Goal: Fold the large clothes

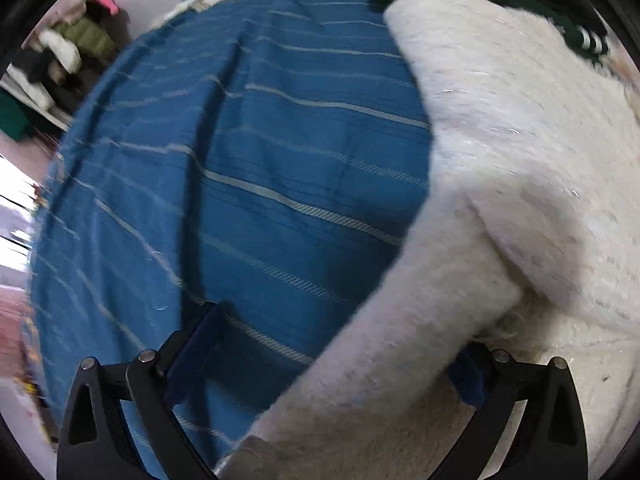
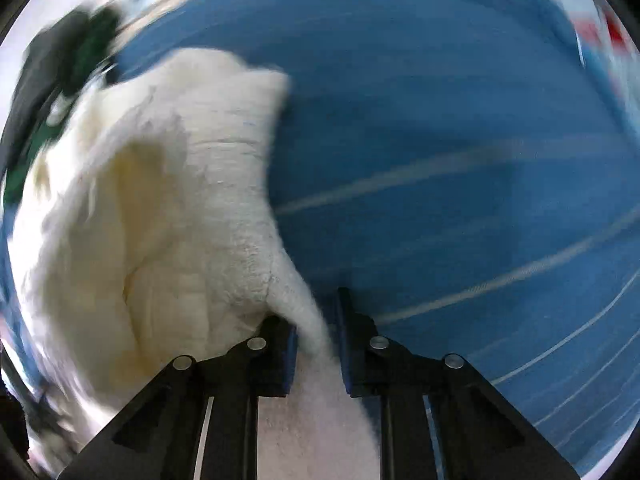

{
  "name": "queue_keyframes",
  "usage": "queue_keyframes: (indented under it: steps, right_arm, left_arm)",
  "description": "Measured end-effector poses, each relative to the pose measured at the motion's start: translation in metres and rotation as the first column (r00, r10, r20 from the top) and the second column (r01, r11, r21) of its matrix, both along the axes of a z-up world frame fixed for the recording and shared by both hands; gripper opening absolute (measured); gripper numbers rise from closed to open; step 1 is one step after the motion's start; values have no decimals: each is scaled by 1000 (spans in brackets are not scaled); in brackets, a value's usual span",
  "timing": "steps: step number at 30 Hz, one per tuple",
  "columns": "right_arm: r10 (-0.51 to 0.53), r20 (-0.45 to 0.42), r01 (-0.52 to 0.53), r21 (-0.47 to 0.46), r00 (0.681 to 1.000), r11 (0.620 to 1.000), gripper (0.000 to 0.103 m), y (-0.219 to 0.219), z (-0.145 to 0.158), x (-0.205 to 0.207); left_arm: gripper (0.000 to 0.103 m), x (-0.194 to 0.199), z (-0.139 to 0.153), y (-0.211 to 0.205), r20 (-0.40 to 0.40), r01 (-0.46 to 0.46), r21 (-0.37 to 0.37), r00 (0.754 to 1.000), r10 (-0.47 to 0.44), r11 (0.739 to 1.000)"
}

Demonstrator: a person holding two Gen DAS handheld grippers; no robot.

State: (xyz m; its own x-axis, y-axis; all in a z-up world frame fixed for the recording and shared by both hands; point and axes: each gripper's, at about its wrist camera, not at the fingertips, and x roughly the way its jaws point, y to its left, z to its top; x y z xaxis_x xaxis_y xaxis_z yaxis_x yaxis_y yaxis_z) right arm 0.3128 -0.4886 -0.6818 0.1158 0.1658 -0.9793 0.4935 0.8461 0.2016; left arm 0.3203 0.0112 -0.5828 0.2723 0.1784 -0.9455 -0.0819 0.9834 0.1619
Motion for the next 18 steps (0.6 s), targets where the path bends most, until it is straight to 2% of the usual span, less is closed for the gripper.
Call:
queue_keyframes:
  steps: [2, 4, 5, 6, 8, 10, 12, 13, 14, 15, 16, 18]
  right_arm:
    - [-14, -25, 15, 33, 1000, 999, 18, -4, -4, 3]
    - [-83, -91, 93, 112, 992, 989, 30, -16, 5, 2]
    - [-117, -101, 129, 127, 988, 983, 40, -21, 12, -1]
    - [-165, -96, 177, 137, 982, 975, 43, -27, 24, -10]
    - [-204, -54, 210, 159, 977, 965, 43, -29, 45, -21]
    - [-225, 33, 214, 196, 974, 957, 43, -28, 67, -28]
    - [-281, 127, 247, 231, 951, 941, 45, -29, 85, -32]
    - [-292, 152, 247, 260, 944, 933, 49, -32, 88, -31]
    - [-301, 178, 236, 313, 937, 920, 62, -26, 90, -25]
    - [-297, 182, 216, 365, 937, 906, 69, -14, 82, -17]
    - [-292, 179, 205, 390, 940, 898, 69, -6, 76, -9]
    - [-236, 115, 171, 410, 965, 896, 68, 8, 50, 11]
  left_arm:
    - [103, 3, -1, 4, -7, -12, -51, 1000, 12, 999]
    - [103, 4, 0, 8, -25, -12, -78, 1000, 10, 997]
    - [103, 4, 2, 8, -38, -13, -84, 999, 10, 996]
    - [103, 3, 5, 9, -48, -19, -90, 999, 15, 996]
    - [103, -5, 19, 13, -33, -37, -101, 999, 34, 994]
    - [103, -15, 33, 16, -13, -50, -94, 999, 49, 994]
    - [103, -26, 45, 18, 1, -57, -99, 998, 57, 993]
    - [103, -32, 52, 17, 15, -55, -94, 998, 56, 994]
    - [103, -36, 56, 14, 24, -51, -86, 998, 53, 995]
    - [103, -38, 59, 12, 28, -48, -79, 998, 50, 996]
    - [103, -39, 63, 10, 36, -49, -74, 998, 51, 996]
    - [103, -39, 68, 7, 48, -48, -79, 997, 52, 996]
